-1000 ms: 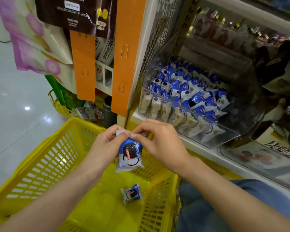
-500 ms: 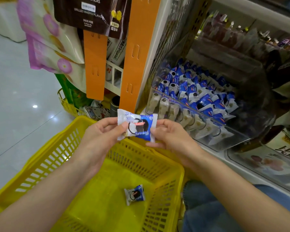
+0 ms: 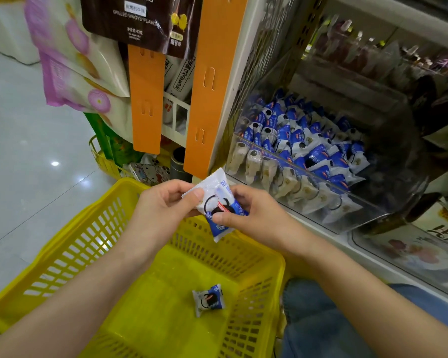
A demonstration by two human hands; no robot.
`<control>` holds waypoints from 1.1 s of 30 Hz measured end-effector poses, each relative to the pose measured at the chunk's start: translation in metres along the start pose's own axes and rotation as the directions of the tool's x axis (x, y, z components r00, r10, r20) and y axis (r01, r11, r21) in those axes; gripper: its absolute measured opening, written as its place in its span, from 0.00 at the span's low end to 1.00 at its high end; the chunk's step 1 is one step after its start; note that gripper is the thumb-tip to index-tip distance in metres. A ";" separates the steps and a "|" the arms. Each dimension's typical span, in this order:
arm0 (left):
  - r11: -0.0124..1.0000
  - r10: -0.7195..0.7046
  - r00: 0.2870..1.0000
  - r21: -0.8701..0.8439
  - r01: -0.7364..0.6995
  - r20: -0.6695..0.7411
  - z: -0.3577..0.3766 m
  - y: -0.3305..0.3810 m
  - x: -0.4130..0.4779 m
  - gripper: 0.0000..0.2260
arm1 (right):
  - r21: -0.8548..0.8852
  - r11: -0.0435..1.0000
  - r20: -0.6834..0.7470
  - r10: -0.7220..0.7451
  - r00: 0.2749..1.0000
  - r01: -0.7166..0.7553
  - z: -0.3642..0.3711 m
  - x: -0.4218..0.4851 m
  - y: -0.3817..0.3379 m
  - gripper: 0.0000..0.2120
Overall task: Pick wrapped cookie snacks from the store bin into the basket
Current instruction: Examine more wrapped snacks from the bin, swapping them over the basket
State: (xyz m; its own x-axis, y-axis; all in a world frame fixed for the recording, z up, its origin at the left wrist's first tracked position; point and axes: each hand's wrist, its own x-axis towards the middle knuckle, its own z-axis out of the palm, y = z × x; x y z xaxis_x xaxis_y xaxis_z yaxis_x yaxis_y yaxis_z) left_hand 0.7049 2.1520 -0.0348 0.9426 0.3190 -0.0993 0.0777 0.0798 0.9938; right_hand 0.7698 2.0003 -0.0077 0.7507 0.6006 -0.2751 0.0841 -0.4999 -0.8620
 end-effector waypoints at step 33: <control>0.911 -0.410 0.904 0.092 0.401 0.122 0.006 0.004 0.002 0.23 | -0.388 0.845 -0.362 -0.507 0.782 0.368 0.011 -0.008 0.005 0.03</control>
State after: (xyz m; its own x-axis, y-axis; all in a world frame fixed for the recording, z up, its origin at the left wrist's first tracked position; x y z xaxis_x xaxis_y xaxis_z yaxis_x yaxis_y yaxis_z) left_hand 0.7094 2.1470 -0.0305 0.8597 0.1408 -0.4911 0.4787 0.1140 0.8706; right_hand 0.7567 1.9998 -0.0143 0.7818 0.4972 0.3762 0.6017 -0.4433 -0.6644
